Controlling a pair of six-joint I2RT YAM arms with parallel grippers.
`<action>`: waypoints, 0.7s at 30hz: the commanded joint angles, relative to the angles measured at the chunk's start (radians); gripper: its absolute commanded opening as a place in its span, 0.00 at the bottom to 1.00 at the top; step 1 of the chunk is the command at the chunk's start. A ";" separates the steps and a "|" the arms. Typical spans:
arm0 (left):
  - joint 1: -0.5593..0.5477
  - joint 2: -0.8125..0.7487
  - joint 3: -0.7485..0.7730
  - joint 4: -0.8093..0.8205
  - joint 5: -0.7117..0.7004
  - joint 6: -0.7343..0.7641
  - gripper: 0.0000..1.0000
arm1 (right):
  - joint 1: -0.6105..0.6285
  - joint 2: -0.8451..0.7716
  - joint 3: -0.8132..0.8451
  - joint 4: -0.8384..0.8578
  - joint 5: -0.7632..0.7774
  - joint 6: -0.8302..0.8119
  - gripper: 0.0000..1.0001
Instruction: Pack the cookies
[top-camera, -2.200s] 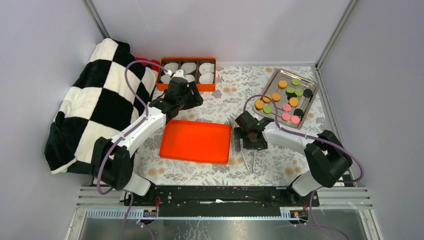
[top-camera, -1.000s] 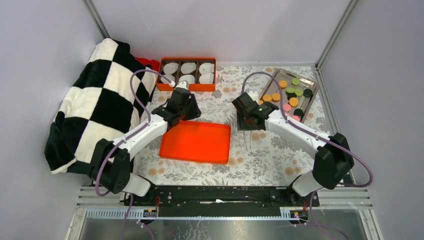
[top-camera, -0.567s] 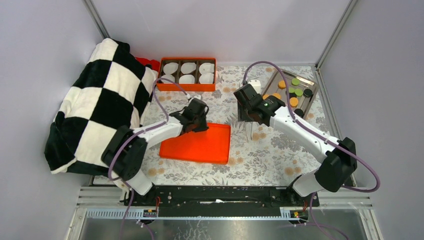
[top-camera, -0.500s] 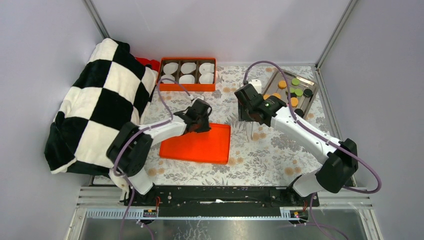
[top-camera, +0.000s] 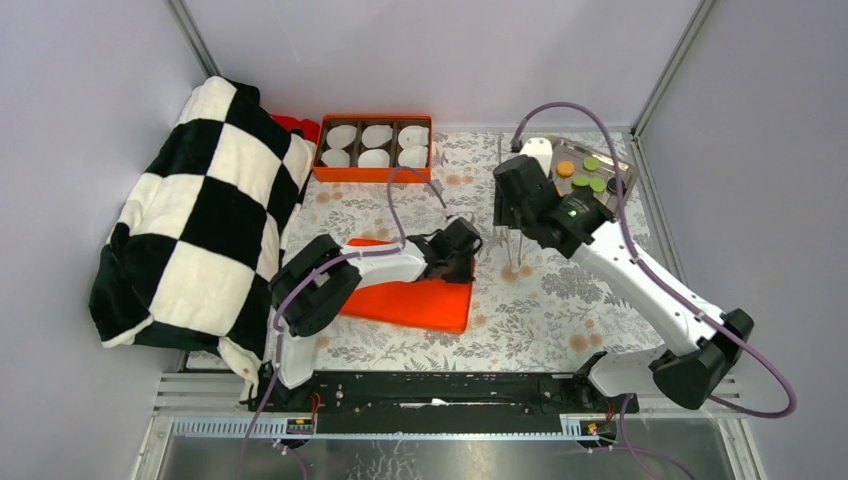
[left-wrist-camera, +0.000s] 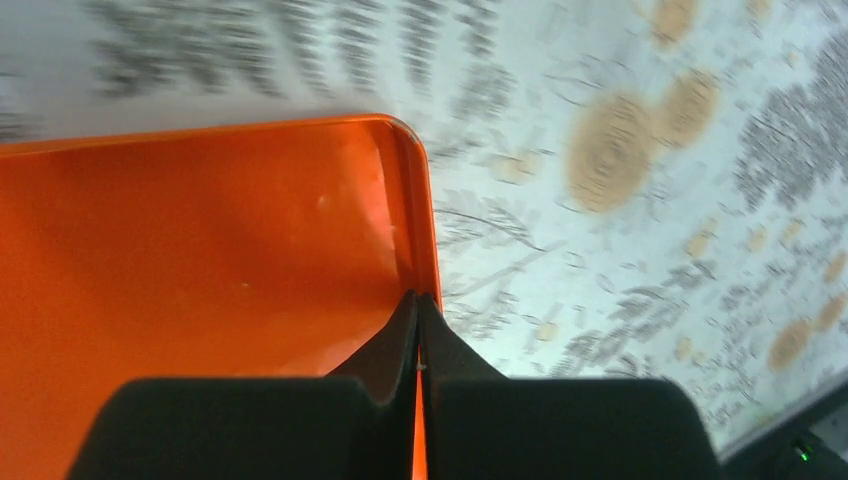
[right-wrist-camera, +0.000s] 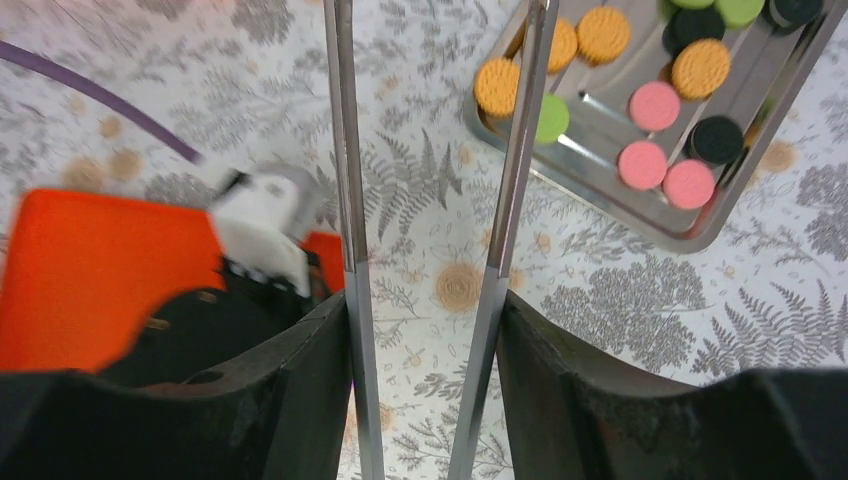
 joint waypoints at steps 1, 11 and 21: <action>-0.070 0.077 0.073 0.014 0.071 -0.009 0.00 | 0.004 -0.085 0.103 0.025 0.096 -0.043 0.55; -0.124 0.232 0.290 0.107 0.225 0.005 0.00 | 0.004 -0.179 0.183 0.063 0.146 -0.119 0.55; -0.154 0.421 0.499 0.259 0.414 -0.033 0.02 | 0.004 -0.221 0.182 0.099 0.149 -0.136 0.55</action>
